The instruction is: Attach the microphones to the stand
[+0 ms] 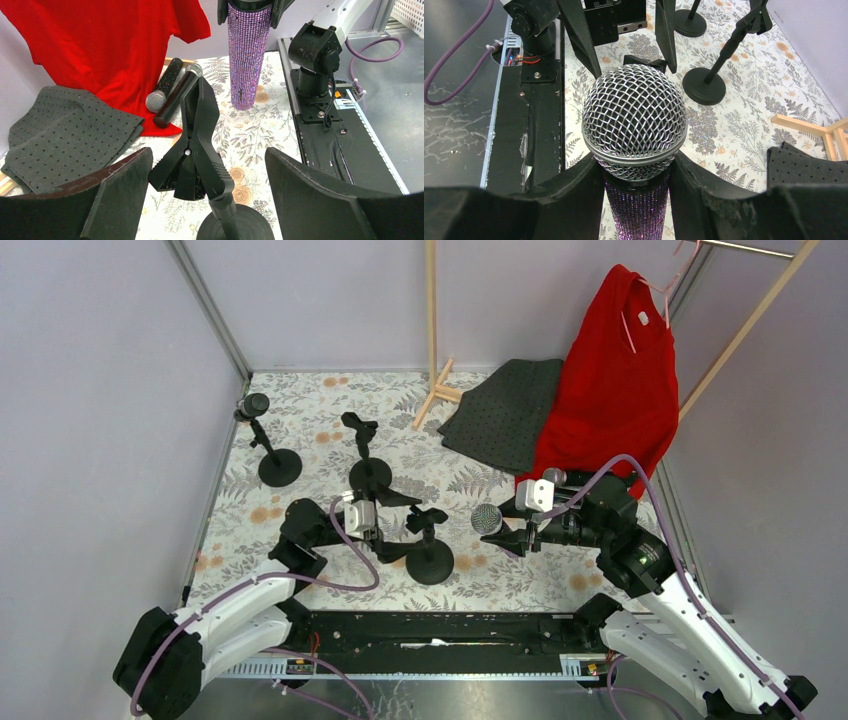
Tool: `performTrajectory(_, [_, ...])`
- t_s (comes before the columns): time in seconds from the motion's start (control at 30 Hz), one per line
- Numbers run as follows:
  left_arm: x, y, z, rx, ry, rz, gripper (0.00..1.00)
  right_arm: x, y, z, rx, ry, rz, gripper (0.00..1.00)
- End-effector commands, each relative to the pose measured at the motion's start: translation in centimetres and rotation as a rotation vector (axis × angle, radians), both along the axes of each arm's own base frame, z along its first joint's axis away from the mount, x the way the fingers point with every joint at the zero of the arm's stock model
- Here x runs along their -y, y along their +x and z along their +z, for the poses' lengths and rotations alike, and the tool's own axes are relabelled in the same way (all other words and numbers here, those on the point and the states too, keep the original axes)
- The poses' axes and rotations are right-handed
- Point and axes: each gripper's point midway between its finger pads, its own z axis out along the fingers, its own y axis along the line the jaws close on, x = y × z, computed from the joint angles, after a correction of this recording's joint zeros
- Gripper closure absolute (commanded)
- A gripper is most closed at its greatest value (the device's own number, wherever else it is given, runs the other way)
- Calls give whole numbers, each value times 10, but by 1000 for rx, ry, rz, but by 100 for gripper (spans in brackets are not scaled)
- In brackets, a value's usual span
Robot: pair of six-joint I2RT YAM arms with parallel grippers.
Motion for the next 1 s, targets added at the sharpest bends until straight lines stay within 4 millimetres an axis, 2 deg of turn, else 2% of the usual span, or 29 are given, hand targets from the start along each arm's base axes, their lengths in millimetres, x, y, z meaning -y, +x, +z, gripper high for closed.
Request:
performTrajectory(0.0, [4,1,19,22,-24,-22,14,-4,2,27,88,51,15,100])
performTrajectory(0.27, [9,4,22,22,-5,-49,15,-6,2,29,89,62,28,100])
performTrajectory(0.73, [11,4,1,-48,25,-71,38,-10,4,44,117,83,46,100])
performTrajectory(0.97, [11,5,-1,-65,14,-67,47,-16,5,52,132,105,72,100])
